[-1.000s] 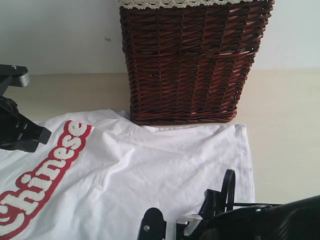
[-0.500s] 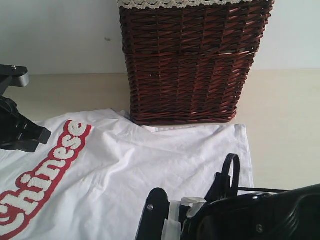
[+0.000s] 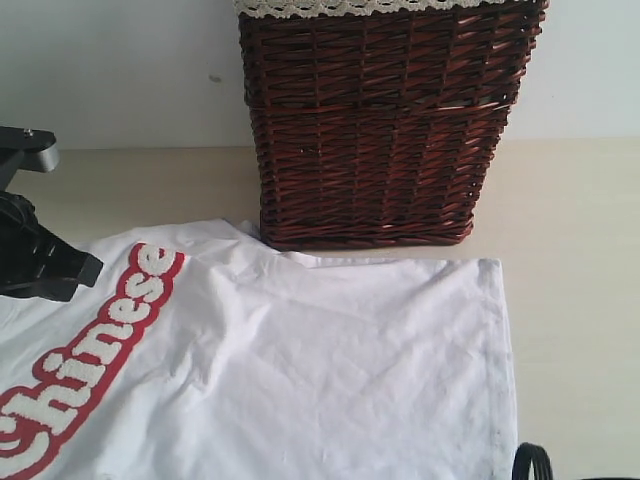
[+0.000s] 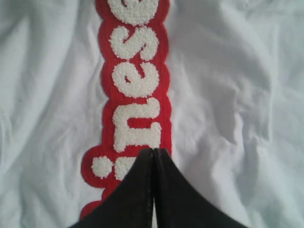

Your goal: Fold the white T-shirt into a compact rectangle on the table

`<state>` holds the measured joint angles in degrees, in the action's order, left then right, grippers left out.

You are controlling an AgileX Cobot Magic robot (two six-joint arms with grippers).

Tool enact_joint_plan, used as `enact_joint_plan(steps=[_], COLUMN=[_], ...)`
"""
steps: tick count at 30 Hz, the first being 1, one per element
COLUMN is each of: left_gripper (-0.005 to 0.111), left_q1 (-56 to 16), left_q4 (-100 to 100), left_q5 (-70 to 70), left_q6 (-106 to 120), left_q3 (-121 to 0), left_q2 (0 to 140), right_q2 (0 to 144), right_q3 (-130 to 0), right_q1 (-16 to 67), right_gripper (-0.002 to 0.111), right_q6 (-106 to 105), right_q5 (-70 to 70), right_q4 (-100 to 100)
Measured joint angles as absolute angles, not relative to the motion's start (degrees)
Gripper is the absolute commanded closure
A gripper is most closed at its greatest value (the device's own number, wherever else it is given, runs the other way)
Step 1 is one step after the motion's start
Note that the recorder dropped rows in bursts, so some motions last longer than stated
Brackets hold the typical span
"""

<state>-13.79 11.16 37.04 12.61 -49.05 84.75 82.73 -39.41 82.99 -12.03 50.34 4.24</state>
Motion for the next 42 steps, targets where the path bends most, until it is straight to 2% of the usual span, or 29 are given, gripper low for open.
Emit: enact_joint_plan(steps=[2, 6, 8, 10, 12, 16, 19, 20, 25, 34, 42], left_gripper=[0.107, 0.107, 0.107, 0.107, 0.107, 0.107, 0.107, 0.107, 0.107, 0.107, 0.107], left_q1=[-13.8, -13.8, -13.8, -13.8, -13.8, -13.8, -13.8, -13.8, -13.8, -11.7, -10.6], left_q4=[11.2, 11.2, 11.2, 11.2, 11.2, 11.2, 11.2, 11.2, 11.2, 4.3, 1.3], left_q5=[37.1, 37.6, 37.7, 37.7, 37.7, 37.7, 38.7, 39.0, 40.8, 44.0, 45.9], left_q6=[12.7, 12.8, 12.9, 12.9, 12.9, 12.9, 12.9, 12.9, 12.2, 5.2, 4.4], left_q3=[-49.0, -49.0, -49.0, -49.0, -49.0, -49.0, -49.0, -49.0, -49.0, -48.8, -48.7], left_q2=[84.7, 84.7, 84.7, 84.7, 84.7, 84.7, 84.7, 84.7, 84.7, 89.1, 95.6], right_q2=[82.6, 83.5, 84.3, 84.4, 84.4, 84.4, 84.4, 84.4, 84.4, 89.5, 104.9], right_q3=[-39.4, -39.4, -39.4, -39.4, -39.4, -39.4, -39.4, -39.4, -39.4, -38.6, -43.9], right_q1=[83.4, 83.5, 83.5, 83.5, 83.7, 83.7, 82.9, 81.9, 70.9, 41.0, 29.2], right_gripper=[0.087, 0.054, 0.046, 0.049, 0.059, 0.082, 0.105, 0.108, 0.108, 0.108, 0.108], right_q6=[-13.4, -14.0, -13.8, -12.6, -6.9, 10.1, 23.1, 26.5, 34.5, 28.8, 24.1], right_q5=[50.9, 52.4, 52.8, 52.8, 52.9, 55.1, 57.1, 56.7, 49.5, 33.5, 24.5], right_q4=[6.2, 6.7, 6.7, 6.5, 2.7, -15.0, -27.3, -30.6, -37.3, -27.0, -22.4])
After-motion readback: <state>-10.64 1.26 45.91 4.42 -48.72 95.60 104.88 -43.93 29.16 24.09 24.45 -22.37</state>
